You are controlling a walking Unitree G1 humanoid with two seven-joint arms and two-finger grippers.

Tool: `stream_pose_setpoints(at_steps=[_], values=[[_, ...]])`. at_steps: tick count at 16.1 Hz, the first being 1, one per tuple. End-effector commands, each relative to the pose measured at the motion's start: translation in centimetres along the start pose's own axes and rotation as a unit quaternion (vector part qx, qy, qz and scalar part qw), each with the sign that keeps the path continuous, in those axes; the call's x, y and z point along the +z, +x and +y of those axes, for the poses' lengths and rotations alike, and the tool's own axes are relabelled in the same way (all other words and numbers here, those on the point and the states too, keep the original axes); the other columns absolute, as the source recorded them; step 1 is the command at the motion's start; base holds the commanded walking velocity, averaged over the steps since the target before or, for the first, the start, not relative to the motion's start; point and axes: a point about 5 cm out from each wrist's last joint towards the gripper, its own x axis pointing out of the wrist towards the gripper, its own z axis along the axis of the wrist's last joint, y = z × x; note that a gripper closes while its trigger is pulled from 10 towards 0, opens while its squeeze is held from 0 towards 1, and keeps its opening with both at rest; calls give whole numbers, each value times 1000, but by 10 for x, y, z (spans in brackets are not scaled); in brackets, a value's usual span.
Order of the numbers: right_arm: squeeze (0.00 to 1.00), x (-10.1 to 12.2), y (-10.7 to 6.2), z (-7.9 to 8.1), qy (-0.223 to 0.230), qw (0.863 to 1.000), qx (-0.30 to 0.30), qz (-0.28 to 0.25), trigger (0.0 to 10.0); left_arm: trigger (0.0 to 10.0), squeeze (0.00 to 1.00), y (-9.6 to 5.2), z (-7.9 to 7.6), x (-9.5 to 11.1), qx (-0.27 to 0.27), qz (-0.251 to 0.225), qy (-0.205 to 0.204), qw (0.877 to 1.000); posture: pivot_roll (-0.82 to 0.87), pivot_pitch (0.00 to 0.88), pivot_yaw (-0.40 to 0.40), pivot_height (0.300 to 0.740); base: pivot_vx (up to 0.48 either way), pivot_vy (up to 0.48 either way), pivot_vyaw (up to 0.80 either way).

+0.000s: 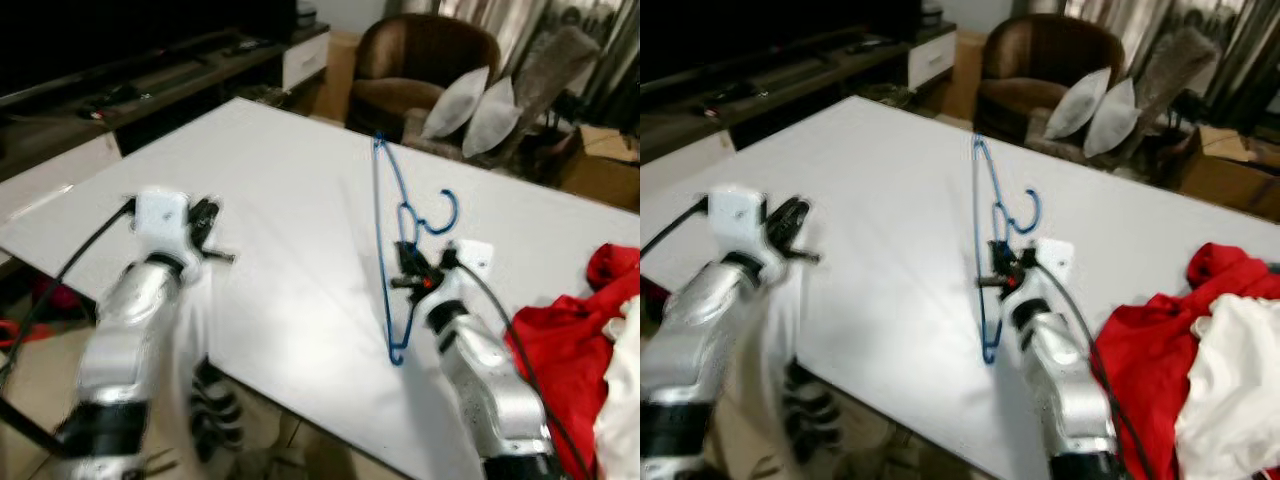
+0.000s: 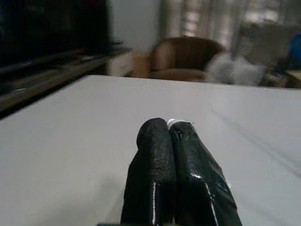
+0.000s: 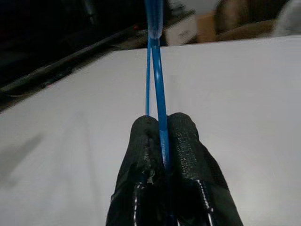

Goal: Hang hanger

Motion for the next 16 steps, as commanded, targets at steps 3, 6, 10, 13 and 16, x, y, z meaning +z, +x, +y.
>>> stream_pose_setpoints(at_steps=[3, 6, 10, 13, 16], values=[[0, -1, -2, -3, 2, 1000, -11, 6, 10000, 10000, 0, 4, -13, 3, -33, -9, 12, 999, -19, 0, -26, 740, 0, 114, -263], [0, 0, -3, -4, 4, 1000, -14, 6, 10000, 10000, 0, 5, -13, 3, -33, -7, 14, 999, -21, 0, -22, 740, 0, 474, -788], [0, -1, -3, -3, 5, 1000, -16, 7, 10000, 10000, 0, 5, -10, 3, -22, -6, 21, 1000, -23, 0, -21, 740, 0, 428, -786], [0, -1, -4, -3, 6, 1000, -16, 7, 10000, 10000, 0, 6, -9, 3, -23, -9, 33, 999, -23, 0, -19, 740, 0, 0, -783], [0, -1, -6, -3, 5, 1000, -19, 6, 10000, 10000, 0, 6, -12, 5, -28, -16, 52, 998, -25, 0, -18, 740, 0, -480, -521]])
